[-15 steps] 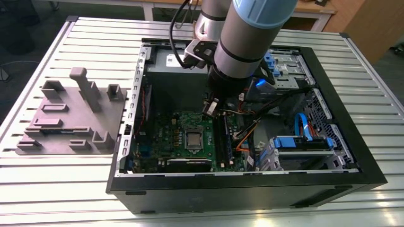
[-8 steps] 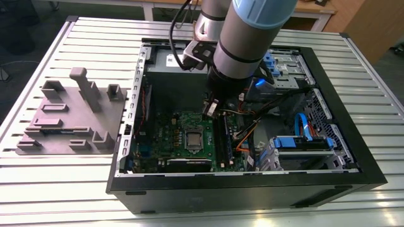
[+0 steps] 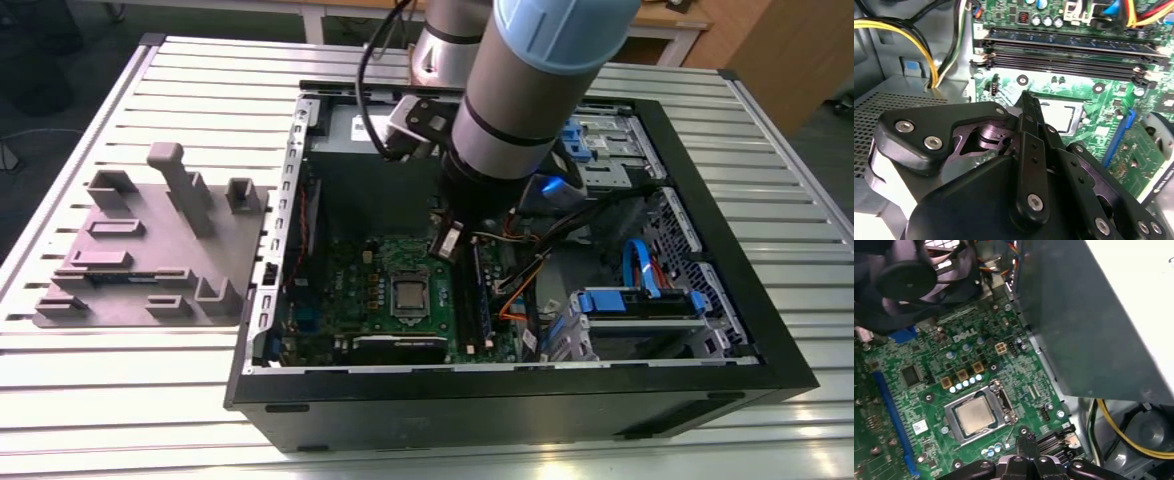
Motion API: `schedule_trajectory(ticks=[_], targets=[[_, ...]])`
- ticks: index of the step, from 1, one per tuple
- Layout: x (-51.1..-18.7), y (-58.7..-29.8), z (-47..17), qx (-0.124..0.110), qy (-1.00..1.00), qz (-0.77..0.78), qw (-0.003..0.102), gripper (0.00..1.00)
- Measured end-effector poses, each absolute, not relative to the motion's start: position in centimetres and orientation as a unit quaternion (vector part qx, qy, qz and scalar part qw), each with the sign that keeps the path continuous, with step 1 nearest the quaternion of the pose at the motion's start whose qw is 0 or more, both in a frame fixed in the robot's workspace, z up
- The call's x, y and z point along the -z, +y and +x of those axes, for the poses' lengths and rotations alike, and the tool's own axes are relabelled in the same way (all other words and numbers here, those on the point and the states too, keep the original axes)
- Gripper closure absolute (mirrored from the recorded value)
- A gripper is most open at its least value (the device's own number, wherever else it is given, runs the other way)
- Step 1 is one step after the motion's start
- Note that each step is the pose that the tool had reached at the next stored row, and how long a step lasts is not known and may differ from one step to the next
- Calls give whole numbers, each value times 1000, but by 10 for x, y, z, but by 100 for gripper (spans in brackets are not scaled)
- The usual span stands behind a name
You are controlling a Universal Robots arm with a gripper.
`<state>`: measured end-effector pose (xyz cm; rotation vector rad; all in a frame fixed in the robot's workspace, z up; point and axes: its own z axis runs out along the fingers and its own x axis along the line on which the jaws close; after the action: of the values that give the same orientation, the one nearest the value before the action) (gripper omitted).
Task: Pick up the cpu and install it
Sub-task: 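Install the first cpu locking lever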
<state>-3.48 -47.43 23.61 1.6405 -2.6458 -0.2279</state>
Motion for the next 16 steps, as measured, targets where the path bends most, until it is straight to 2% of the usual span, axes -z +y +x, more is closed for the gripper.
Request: schedule_trajectory(ticks=[16], targets=[[-235, -483, -38, 72, -816, 573, 14, 89]])
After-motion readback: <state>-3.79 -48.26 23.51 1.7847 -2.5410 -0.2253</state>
